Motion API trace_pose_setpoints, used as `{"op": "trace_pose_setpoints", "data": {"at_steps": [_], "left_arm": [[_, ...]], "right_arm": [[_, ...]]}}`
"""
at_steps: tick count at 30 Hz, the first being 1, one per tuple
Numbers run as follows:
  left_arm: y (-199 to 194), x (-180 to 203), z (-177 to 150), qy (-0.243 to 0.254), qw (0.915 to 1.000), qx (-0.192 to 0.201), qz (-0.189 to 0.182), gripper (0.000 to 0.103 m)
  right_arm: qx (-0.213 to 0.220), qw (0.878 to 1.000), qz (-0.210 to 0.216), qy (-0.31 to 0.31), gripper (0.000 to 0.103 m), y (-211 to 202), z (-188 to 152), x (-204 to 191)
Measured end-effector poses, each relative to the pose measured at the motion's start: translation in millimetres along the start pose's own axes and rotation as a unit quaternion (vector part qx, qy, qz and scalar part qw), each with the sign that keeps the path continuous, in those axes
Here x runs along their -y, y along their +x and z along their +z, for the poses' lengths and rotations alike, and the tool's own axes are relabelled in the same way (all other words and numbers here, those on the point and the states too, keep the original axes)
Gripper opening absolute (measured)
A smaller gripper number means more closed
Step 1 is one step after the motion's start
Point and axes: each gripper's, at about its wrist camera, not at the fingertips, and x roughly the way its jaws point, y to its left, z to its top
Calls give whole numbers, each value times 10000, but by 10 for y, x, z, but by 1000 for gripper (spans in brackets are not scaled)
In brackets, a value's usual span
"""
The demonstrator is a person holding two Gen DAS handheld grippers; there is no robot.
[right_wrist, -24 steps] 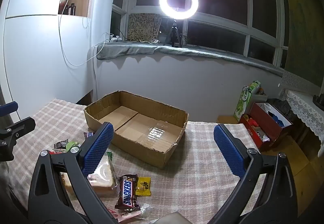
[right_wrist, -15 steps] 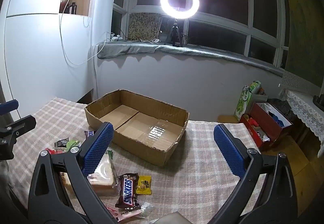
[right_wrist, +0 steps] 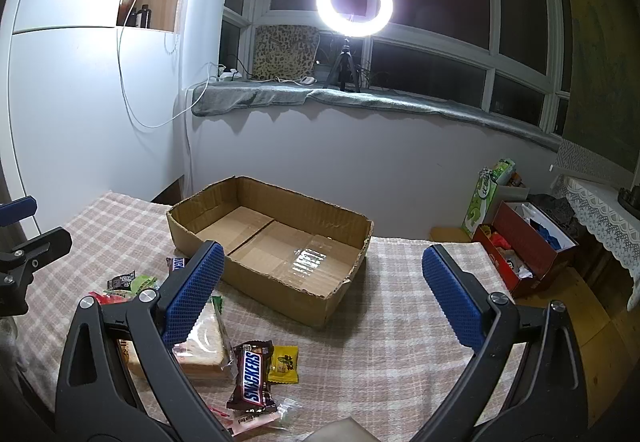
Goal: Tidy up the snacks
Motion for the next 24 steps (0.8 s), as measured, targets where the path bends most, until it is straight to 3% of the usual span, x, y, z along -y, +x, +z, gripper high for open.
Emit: {"op": "trace_pose_setpoints", "data": {"at_steps": [24], "left_arm": [[-16,6,13,-2,10000,0,2,102]], "right_arm": [[-2,10000,3,-7,101,7,-2,-5]]}}
